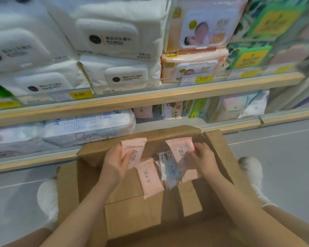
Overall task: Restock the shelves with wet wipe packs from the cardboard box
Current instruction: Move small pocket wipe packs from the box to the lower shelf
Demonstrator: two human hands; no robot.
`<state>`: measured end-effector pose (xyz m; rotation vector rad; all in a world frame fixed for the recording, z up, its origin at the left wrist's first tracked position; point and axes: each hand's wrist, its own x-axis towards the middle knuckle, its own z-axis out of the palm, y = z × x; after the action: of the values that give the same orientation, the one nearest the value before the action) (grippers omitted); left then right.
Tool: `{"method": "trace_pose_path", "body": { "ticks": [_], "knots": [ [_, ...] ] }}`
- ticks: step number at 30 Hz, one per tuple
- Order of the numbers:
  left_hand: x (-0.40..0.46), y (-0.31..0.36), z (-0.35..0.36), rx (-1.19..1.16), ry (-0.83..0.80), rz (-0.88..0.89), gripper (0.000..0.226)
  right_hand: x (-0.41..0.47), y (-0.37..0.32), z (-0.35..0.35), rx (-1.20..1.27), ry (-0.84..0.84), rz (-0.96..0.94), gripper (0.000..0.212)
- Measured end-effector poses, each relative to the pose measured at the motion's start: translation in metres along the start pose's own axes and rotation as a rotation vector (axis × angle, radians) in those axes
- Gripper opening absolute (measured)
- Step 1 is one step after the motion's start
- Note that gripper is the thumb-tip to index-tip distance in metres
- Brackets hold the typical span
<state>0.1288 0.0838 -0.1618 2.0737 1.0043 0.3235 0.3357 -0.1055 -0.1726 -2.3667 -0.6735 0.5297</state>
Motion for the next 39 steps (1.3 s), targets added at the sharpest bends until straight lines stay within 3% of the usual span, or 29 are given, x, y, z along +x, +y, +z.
{"method": "trace_pose_path", "body": {
  "ticks": [3,8,14,18,26,35,39],
  "knots": [
    [0.021,-0.007,-0.014,0.2,0.042,-0.035,0.021,0.005,-0.03,-0.02,0.085,0.008,-0.133,0.02],
    [0.033,-0.032,-0.02,0.064,-0.037,-0.243,0.035,0.03,-0.075,-0.014,0.179,0.086,-0.222,0.016],
    [0.036,-0.032,-0.013,-0.009,-0.025,-0.324,0.034,0.071,-0.102,0.028,0.171,0.081,-0.212,0.011],
    [0.037,-0.042,-0.011,-0.029,-0.003,-0.233,0.029,0.093,-0.103,0.053,0.183,0.119,-0.126,0.016],
    [0.036,-0.045,-0.007,-0.078,0.01,-0.219,0.013,0.116,-0.113,0.086,0.219,-0.081,-0.026,0.027],
    [0.037,-0.045,-0.01,-0.078,0.015,-0.187,0.023,0.094,-0.121,0.061,0.271,-0.233,-0.062,0.041],
    [0.042,-0.032,-0.011,-0.068,-0.054,-0.191,0.032,0.046,-0.115,0.041,0.28,-0.318,-0.127,0.06]
  ]
}}
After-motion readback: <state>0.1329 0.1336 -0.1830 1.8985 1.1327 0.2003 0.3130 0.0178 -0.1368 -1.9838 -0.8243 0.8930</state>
